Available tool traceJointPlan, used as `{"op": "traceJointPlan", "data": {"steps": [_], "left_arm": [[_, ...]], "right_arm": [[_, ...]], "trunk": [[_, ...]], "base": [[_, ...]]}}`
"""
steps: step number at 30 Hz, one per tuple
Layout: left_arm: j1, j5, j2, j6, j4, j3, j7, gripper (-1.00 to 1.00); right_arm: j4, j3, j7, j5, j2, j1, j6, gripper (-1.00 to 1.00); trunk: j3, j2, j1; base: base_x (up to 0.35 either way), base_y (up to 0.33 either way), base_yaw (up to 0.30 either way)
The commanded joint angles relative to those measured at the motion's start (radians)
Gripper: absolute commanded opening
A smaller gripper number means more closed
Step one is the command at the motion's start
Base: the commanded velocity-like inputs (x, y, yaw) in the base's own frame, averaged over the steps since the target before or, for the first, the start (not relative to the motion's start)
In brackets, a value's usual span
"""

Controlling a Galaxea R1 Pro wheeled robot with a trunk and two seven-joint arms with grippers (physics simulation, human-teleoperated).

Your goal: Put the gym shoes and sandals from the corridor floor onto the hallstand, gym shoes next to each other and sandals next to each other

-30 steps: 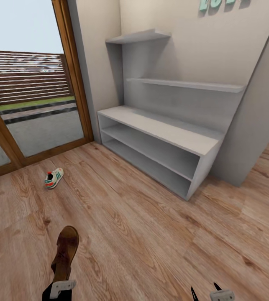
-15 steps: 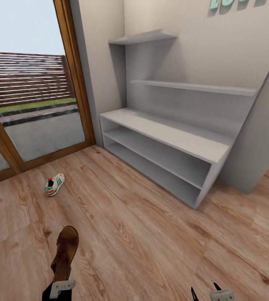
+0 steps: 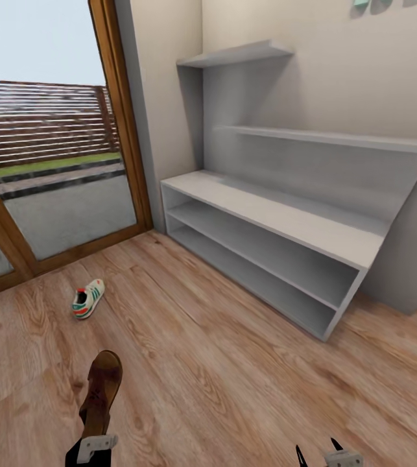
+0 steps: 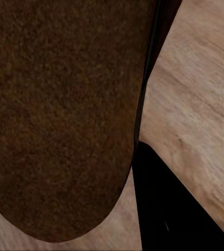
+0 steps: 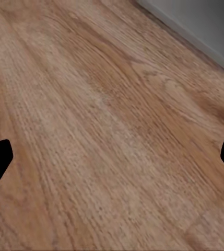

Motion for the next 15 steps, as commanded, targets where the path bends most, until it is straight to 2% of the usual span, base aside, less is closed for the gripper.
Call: {"op": "traceJointPlan", "data": {"steps": [1, 15], "left_arm": [[-0.001, -0.005, 0.000, -0.003, 0.001, 0.003, -0.002, -1.00], [-0.001, -0.005, 0.000, -0.003, 0.001, 0.003, -0.002, -1.00]], "right_arm": [[0.000, -0.004, 0.003, 0.006, 0.000, 0.000, -0.003, 1.00], [0.000, -0.004, 0.005, 0.005, 0.000, 0.000, -0.003, 1.00]], "trunk": [[-0.001, 0.000, 0.000], [-0.001, 0.000, 0.000]], "base": [[0.279, 0.223, 0.000], [0.279, 0.223, 0.000]]}}
